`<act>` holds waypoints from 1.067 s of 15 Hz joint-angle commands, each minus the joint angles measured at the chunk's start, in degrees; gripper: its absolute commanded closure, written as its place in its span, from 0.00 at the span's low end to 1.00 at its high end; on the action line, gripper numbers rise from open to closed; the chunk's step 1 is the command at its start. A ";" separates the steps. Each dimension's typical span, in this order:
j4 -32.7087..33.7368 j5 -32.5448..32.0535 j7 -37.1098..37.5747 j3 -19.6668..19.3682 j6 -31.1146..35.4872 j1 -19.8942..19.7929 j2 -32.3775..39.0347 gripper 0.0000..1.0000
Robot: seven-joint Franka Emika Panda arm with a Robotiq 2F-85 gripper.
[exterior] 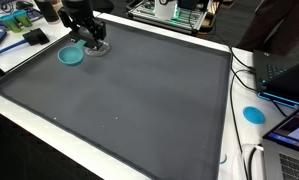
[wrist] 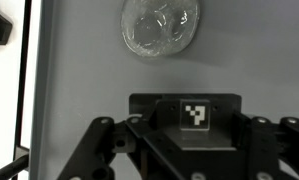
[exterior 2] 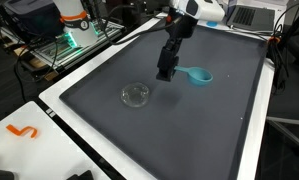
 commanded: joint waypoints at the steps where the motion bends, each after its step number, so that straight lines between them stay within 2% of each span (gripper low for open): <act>1: 6.61 5.67 -7.26 0.20 -4.02 -2.90 4.02 0.72; 7: 14.52 12.47 -19.08 0.40 -9.03 -9.11 8.94 0.72; 13: 17.57 22.16 -35.35 1.68 -11.07 -18.11 11.78 0.72; 16: 17.84 26.54 -41.39 1.53 -12.65 -21.00 12.37 0.72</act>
